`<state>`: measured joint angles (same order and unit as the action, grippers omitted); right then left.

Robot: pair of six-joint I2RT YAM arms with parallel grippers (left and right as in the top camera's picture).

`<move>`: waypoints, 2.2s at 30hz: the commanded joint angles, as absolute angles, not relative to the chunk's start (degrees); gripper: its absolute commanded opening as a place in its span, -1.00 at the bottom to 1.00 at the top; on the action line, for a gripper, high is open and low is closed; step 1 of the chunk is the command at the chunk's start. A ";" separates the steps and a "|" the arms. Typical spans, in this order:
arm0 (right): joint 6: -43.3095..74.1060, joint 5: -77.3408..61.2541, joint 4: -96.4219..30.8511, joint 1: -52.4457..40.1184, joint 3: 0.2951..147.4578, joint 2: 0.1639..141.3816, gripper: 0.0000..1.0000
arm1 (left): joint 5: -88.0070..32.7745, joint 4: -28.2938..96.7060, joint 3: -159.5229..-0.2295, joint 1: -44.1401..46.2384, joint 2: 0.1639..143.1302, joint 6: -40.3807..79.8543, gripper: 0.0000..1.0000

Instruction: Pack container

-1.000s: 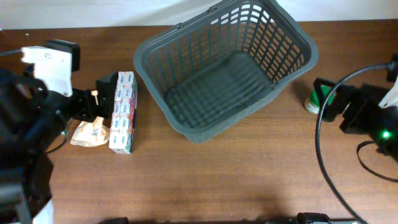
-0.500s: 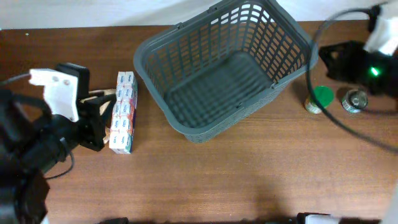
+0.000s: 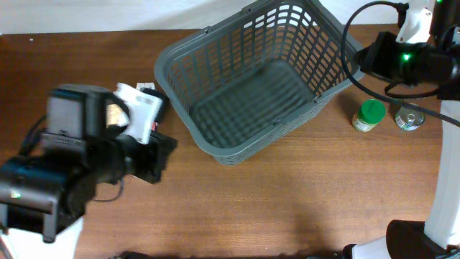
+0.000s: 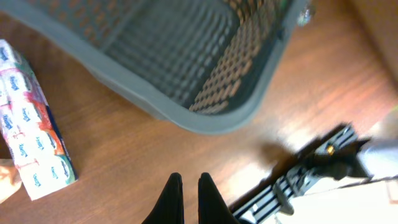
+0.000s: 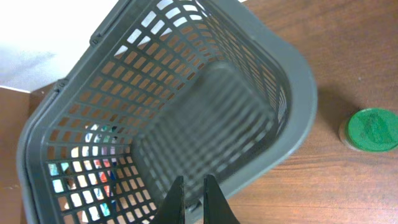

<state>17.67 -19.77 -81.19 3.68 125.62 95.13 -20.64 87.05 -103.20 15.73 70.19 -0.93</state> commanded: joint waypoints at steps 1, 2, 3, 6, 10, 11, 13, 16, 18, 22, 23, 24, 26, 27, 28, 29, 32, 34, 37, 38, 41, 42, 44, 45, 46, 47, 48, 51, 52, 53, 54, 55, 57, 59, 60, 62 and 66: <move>13.34 -16.21 -80.23 0.80 126.28 97.08 -0.92 | -9.82 87.00 -103.55 23.86 70.78 2.44 -0.97; 13.28 -14.74 -80.09 0.16 126.28 97.67 -0.92 | -8.75 87.09 -103.55 25.98 71.16 2.44 -0.97; 13.26 -13.67 -79.94 -0.51 126.28 98.24 -0.92 | -7.81 87.07 -103.55 27.97 71.53 2.55 -0.97; 12.38 -13.02 -79.44 -1.98 126.28 100.27 -0.92 | -5.02 86.85 -103.55 32.99 73.19 3.36 -0.96; 12.40 -12.99 -78.52 -2.68 126.28 102.76 -0.92 | -1.34 87.79 -103.55 38.65 76.82 6.48 -0.96; 12.36 -12.97 -78.15 -2.63 126.28 103.20 -0.92 | -0.51 88.23 -103.55 39.72 77.84 6.92 -0.96; 12.23 -12.99 -77.54 -2.61 126.28 103.94 -0.92 | -0.19 88.55 -103.55 41.45 79.72 6.90 -0.96; 12.21 -12.97 -77.41 -2.61 126.28 105.01 -0.92 | -0.19 88.53 -103.55 43.48 82.59 6.92 -0.96; 12.21 -12.95 -77.49 -2.61 126.26 105.75 -0.92 | -0.19 88.51 -103.55 44.40 84.09 6.90 -0.96; 12.21 -12.93 -77.73 -2.61 126.15 107.37 -0.92 | -0.21 87.81 -103.55 45.93 86.59 6.87 -0.97; 12.21 -12.62 -77.71 -2.61 126.13 107.81 -0.92 | -0.23 87.42 -103.55 46.19 86.96 6.87 -0.96; 12.21 -11.66 -77.73 -2.61 126.10 108.49 -0.92 | -0.32 86.56 -103.55 46.52 87.33 6.85 -0.96; 12.21 -11.07 -77.82 -2.61 126.08 109.21 -0.92 | -1.06 85.12 -103.37 46.83 87.44 6.83 -0.96; 12.21 -11.07 -77.78 -2.61 125.99 109.54 -0.92 | -1.21 84.58 -103.26 46.83 87.44 6.83 -0.96; 12.21 -11.07 -77.78 -2.61 125.99 109.91 -0.92 | -1.28 84.18 -103.22 46.83 87.44 6.83 -0.96; 12.19 -11.05 -77.80 -2.61 125.99 110.06 -0.92 | -1.26 83.96 -103.20 46.83 87.50 6.83 -0.95; 12.21 -9.52 -77.80 -2.61 125.91 110.30 -0.92 | -2.55 83.26 -103.18 46.83 87.55 6.83 -0.96; 12.19 -9.17 -77.84 -2.61 125.91 110.32 -0.92 | -4.27 82.54 -103.18 46.83 87.55 6.83 -0.96; 12.21 -8.73 -78.48 -2.61 125.91 110.32 -0.92 | -7.35 81.65 -103.18 47.07 87.55 6.83 -0.96; 12.21 -8.25 -78.74 -2.61 125.91 110.32 -0.92 | -7.75 81.62 -103.15 47.31 87.59 6.83 -0.96; 12.25 -7.18 -80.55 -2.61 125.91 110.37 -0.92 | -7.68 81.95 -103.15 48.73 88.18 6.83 -0.96; 12.25 -6.96 -81.28 -2.61 125.91 110.37 -0.92 | -7.68 82.00 -103.11 49.28 88.49 6.83 -0.96; 12.29 -6.79 -82.46 -2.61 125.91 110.37 -0.92 | -6.81 82.08 -103.11 50.28 89.19 6.83 -0.96; 12.47 -6.79 -83.07 -2.61 125.91 110.37 -0.92 | -5.78 82.17 -103.07 50.74 89.62 6.83 -0.96; 12.47 -6.79 -83.55 -2.61 125.91 110.37 -0.92 | -4.54 82.32 -103.02 51.16 90.08 6.83 -0.96; 12.49 -6.79 -84.01 -2.61 125.91 110.37 -0.92 | -3.53 82.52 -102.96 51.44 90.61 6.83 -0.96; 12.60 -6.79 -84.40 -2.61 125.91 110.37 -0.92 | -3.01 82.70 -102.89 51.64 91.07 6.83 -0.96; 12.67 -6.76 -85.45 -2.61 125.91 110.37 -0.92 | -1.72 82.72 -101.86 51.66 92.33 6.81 -0.96; 12.64 -6.74 -85.67 -2.61 125.91 110.37 -0.92 | -1.13 82.70 -101.43 51.66 92.58 6.81 -0.96; 12.67 -6.63 -85.80 -2.61 125.91 110.37 -0.92 | -0.51 82.72 -101.14 51.66 92.82 6.83 -0.96; 12.67 -6.50 -86.00 -2.61 125.91 110.37 -0.92 | 0.23 82.72 -100.88 51.66 93.08 6.81 -0.96; 12.67 -6.31 -86.24 -2.61 125.91 110.37 -0.92 | 1.04 82.63 -100.64 51.66 93.34 6.83 -0.96; 12.67 -5.32 -86.80 -2.61 125.91 110.37 -0.92 | 2.68 82.30 -100.42 51.62 93.78 6.83 -0.96; 12.67 -4.12 -87.50 -2.61 125.91 110.37 -0.92 | 3.07 82.13 -100.42 51.53 94.21 6.83 -0.96; 12.62 -3.66 -87.94 -2.61 125.91 110.37 -0.92 | 3.05 82.02 -100.42 51.48 94.35 6.85 -0.96; 12.64 -3.31 -88.55 -2.61 125.91 110.37 -0.92 | 3.53 81.71 -100.42 51.48 94.56 6.83 -0.97; 12.58 -3.14 -89.62 -2.61 125.91 110.37 -0.92 | 7.49 81.34 -100.40 51.20 94.80 6.83 -0.96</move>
<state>12.88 -5.26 -88.62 -2.42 125.62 110.04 3.11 81.65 -100.79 51.53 94.30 6.33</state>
